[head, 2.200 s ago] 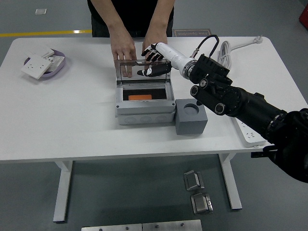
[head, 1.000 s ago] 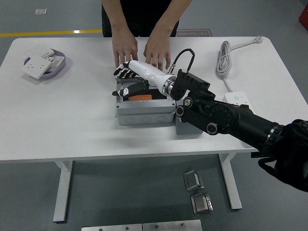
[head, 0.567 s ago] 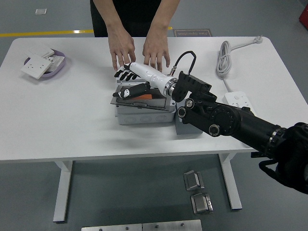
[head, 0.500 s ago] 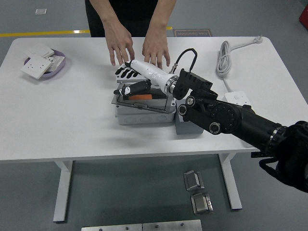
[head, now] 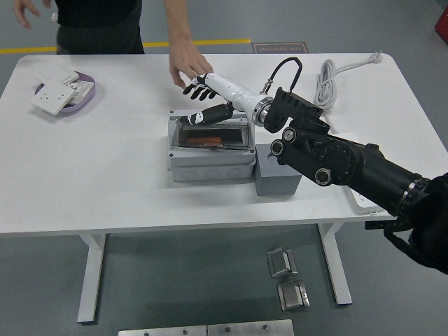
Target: Pick up the cylinder from the cube,place it in the box,flap close box
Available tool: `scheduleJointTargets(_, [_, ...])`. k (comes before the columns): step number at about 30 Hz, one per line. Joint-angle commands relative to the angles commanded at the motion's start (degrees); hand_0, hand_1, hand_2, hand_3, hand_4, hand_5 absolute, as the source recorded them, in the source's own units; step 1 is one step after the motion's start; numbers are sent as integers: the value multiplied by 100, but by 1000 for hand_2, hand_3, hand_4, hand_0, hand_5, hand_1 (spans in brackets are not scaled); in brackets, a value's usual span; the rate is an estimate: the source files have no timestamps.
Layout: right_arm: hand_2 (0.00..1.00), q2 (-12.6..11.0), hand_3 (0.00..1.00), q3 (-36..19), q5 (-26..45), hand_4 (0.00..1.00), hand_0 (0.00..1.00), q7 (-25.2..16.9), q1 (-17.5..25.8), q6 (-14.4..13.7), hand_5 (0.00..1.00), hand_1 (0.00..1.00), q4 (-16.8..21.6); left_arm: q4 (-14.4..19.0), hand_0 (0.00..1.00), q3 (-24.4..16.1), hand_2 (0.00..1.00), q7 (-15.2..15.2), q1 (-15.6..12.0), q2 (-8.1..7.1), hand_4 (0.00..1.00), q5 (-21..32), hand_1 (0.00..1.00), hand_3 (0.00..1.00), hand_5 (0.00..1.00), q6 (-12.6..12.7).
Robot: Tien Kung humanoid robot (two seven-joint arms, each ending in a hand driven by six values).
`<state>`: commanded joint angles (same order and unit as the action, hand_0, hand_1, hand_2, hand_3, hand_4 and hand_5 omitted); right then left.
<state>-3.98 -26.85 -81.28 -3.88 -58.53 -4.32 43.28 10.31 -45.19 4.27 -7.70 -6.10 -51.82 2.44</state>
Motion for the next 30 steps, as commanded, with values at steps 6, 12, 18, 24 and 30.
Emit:
scheduleJointTargets(6, [662, -223, 731, -749, -669, 916, 674, 205, 431, 72, 426, 663, 450, 0, 581, 29, 582, 32, -28, 34, 575, 56, 623, 605, 204, -6])
scheduleJointTargets(12, [663, -451, 731, -1570, -1260, 916, 674, 284, 890, 49, 425, 663, 918, 0, 581, 41, 582, 33, -41, 63, 573, 97, 622, 603, 204, -4])
scheduleJointTargets(18, [661, -699, 730, -2461, -1524, 917, 674, 264, 1295, -22, 428, 661, 1269, 0, 581, 35, 582, 34, -46, 89, 573, 97, 622, 602, 202, -5])
scheduleJointTargets(24, [658, -869, 730, -3283, -1392, 918, 680, 95, 1657, -148, 432, 660, 1548, 0, 581, 69, 582, 17, -62, 101, 573, 147, 622, 601, 202, -5])
scheduleJointTargets(30, [658, -971, 728, -4063, -935, 920, 676, -194, 2097, -282, 435, 661, 1902, 0, 581, 70, 581, 20, -82, 110, 574, 207, 623, 600, 203, -1])
